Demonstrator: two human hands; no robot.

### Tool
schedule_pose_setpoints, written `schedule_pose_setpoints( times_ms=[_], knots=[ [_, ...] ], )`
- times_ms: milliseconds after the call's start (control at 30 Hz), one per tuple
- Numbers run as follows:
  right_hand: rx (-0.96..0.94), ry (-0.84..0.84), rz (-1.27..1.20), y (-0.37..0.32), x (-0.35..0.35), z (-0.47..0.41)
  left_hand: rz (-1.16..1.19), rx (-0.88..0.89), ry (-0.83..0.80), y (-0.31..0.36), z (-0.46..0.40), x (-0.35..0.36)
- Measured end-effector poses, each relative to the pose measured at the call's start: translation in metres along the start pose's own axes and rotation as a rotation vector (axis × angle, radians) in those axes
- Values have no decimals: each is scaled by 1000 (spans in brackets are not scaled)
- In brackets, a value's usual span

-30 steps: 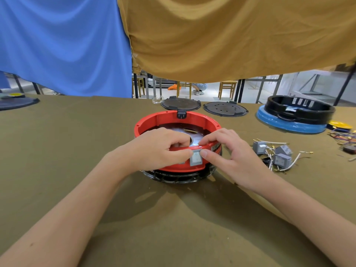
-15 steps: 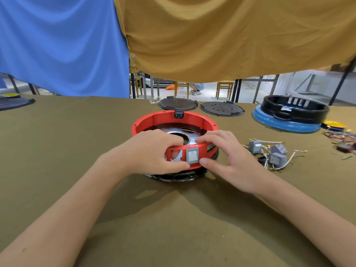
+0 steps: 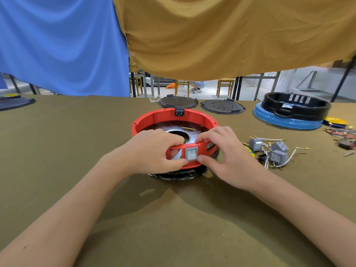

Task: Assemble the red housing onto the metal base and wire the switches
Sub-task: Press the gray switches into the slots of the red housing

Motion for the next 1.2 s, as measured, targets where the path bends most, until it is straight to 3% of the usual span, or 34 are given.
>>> schedule_pose_setpoints(
  times_ms=[133, 600, 700, 800, 933, 1200],
  knots=[
    [-8, -24, -66, -1, -2, 2, 136, -4, -2, -3, 1, -3],
    [86, 11, -125, 13, -10, 1, -19, 18, 124, 6, -5, -9],
    [232, 200, -13, 35, -28, -2, -40, 4, 156, 1, 0, -13],
    [464, 316, 234, 69, -48, 1, 40, -4, 80, -8, 3, -10],
    [747, 132, 490, 118, -49, 8, 79, 19, 42, -5, 0, -5],
    [767, 141, 395, 131, -56, 5, 76, 35, 69, 2, -3, -5]
  ],
)
Point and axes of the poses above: each hand's wrist, its own z-axis away from the middle knuckle, its own x-axis out of the palm, y = z × x, the point moved 8 cm from there along -z, towards the middle knuckle, and after that the axes turned 6 degrees about x, right-handed, at the moved point
